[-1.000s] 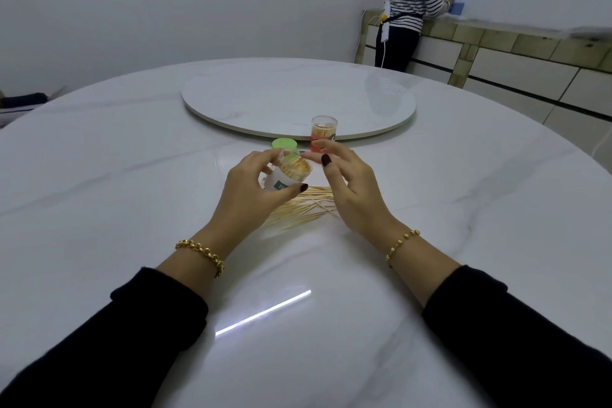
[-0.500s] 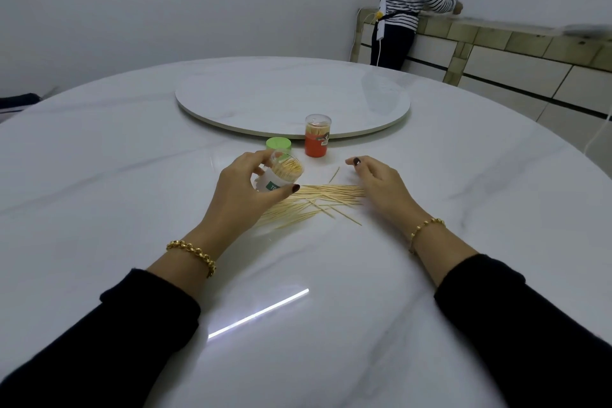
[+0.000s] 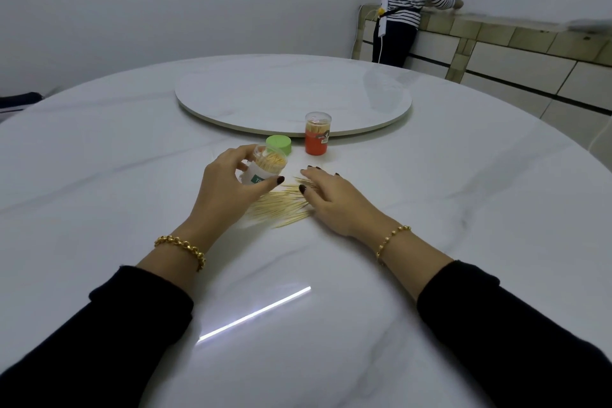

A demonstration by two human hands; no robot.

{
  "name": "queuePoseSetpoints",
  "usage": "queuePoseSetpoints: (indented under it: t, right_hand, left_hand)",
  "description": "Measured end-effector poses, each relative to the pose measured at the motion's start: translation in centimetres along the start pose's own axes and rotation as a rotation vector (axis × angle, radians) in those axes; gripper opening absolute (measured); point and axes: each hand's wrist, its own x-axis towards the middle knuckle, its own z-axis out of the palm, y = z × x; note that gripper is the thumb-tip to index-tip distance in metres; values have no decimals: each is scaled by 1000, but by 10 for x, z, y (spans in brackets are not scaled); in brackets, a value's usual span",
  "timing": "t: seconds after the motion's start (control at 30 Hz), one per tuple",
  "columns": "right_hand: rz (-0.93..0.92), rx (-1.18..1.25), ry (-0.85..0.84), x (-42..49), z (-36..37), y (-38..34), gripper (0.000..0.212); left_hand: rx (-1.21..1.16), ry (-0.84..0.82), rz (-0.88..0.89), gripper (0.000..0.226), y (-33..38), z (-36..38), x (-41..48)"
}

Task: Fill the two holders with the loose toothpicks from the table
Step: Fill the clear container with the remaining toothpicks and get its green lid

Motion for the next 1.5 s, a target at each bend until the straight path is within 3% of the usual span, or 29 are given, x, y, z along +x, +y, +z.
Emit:
queuePoseSetpoints:
  t: [0.27, 0.57, 1.0, 1.27, 1.37, 1.5]
  right_hand:
    - [-156, -180, -39, 7, 23, -38, 61]
    - [-122, -284, -54, 28, 48, -61, 77]
    - [122, -385, -48, 37, 14, -8, 50]
    - [162, -178, 97, 31, -2, 3, 45]
    - [193, -187, 59, 31, 1, 5, 27]
    - [100, -113, 26, 31, 8, -2, 26]
  left_hand:
    - [8, 99, -83, 50, -19, -18, 8]
    - [27, 164, -105, 52, -30, -29, 13]
    - [5, 72, -30, 52, -14, -13, 3]
    - [8, 18, 20, 52, -6, -4, -2]
    - [7, 21, 17, 51, -6, -5, -1]
    - [6, 36, -5, 52, -9, -7, 0]
